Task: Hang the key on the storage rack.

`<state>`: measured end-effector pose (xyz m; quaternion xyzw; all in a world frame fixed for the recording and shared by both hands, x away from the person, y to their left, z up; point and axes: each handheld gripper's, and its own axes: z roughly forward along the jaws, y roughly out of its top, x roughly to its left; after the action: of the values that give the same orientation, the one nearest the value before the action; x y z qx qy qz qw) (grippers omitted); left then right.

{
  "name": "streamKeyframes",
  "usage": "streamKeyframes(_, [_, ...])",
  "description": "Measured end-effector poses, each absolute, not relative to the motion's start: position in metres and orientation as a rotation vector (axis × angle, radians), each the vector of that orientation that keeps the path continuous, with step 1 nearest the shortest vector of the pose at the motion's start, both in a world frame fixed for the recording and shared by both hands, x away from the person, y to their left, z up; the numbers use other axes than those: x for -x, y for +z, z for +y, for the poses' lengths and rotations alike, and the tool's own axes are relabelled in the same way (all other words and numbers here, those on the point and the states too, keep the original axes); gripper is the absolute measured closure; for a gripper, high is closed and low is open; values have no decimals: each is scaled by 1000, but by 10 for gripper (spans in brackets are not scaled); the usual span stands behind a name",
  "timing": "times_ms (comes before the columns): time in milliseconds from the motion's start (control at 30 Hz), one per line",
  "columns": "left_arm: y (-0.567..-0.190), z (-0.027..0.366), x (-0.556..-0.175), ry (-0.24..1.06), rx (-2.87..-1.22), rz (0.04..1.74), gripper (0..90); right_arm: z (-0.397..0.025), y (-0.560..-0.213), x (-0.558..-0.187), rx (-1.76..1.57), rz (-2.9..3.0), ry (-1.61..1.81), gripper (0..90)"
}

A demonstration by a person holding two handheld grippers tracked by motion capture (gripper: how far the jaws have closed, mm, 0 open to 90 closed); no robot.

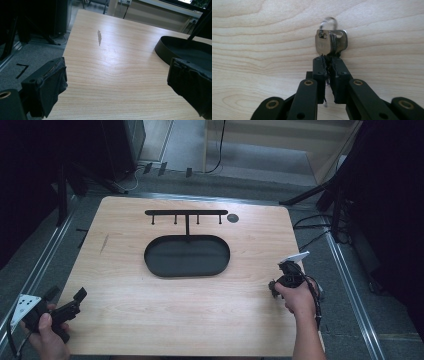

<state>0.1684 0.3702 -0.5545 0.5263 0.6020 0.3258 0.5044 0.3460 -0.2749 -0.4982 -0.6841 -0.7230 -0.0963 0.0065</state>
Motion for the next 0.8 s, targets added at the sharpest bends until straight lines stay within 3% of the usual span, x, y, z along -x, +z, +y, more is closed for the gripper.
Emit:
streamKeyframes(33, [-554,370,-168,786,-1270,1453,30,-275,-498,-346,2140,-2262,-301,828])
streamKeyframes(67, [-554,370,-168,787,-1270,1453,30,-274,-499,-345,2138,-2315,-254,724])
streamKeyframes(400, [-554,370,-168,786,-1269,1453,30,-274,-500,-345,2135,-2370,-243,515])
streamKeyframes(433, [-555,370,-169,785,-1267,1453,30,-274,-501,-345,2147,-2369,-226,416])
streamKeyframes(467, [-555,370,-169,785,-1267,1453,30,-274,-501,-345,2147,-2369,-226,416])
streamKeyframes(500, [-554,370,-169,784,-1266,1454,30,-275,-503,-345,2152,-2378,-198,345])
streamKeyframes(567, [-555,370,-169,784,-1266,1454,30,-275,-504,-345,2148,-2394,-202,300])
streamKeyframes(733, [-555,371,-169,782,-1269,1453,30,-277,-508,-343,2118,-2422,-209,311])
streamKeyframes(767, [-555,370,-169,782,-1269,1453,30,-277,-508,-342,2102,-2440,-216,337])
streamKeyframes(800, [-555,371,-169,782,-1269,1453,30,-277,-507,-342,2085,-2457,-238,425])
